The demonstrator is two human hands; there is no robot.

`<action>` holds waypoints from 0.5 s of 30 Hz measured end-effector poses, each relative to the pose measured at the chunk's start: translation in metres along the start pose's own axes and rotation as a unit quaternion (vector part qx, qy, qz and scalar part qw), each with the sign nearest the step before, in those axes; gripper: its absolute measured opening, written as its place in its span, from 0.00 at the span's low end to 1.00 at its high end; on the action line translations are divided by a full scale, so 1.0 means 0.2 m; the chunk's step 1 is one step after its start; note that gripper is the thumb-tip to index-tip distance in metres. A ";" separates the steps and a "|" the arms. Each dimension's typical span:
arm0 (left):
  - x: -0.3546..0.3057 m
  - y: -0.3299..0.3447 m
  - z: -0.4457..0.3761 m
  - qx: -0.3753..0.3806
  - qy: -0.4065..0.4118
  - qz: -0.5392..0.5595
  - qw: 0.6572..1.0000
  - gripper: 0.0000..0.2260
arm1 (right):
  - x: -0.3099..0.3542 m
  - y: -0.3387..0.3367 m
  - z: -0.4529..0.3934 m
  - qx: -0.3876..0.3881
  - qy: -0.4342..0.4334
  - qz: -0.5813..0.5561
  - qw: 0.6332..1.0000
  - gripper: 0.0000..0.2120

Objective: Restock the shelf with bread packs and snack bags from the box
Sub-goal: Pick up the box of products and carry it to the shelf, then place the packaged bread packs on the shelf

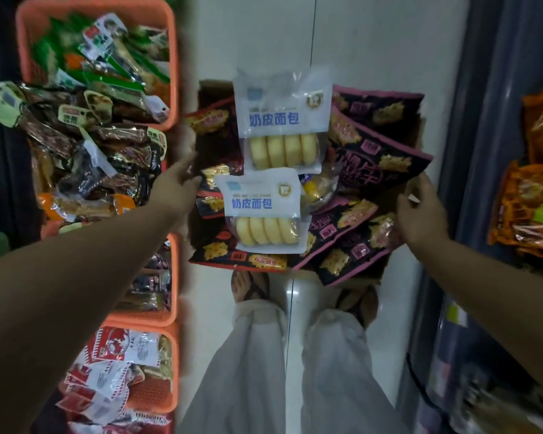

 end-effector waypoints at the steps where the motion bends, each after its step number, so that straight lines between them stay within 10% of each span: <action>1: -0.08 -0.03 0.03 -0.003 0.027 -0.023 0.999 0.22 | 0.07 -0.03 0.02 -0.022 -0.012 0.011 1.000 0.16; 6: -0.36 -0.02 0.11 0.056 0.086 -0.002 0.995 0.20 | 0.45 -0.13 0.08 -0.096 -0.103 0.045 0.989 0.22; 15: -0.29 0.14 0.15 0.041 0.082 0.019 0.996 0.19 | 0.83 0.23 0.01 0.100 -0.230 0.064 0.966 0.23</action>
Point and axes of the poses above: each hand's wrist, its own z-axis away from the middle knuckle, its own y-axis out of the palm, x = y × z, the point moved 5 cm from there along -z, towards the middle knuckle, and after that the axes turned 2 degrees about -z, right-handed, at the moved point
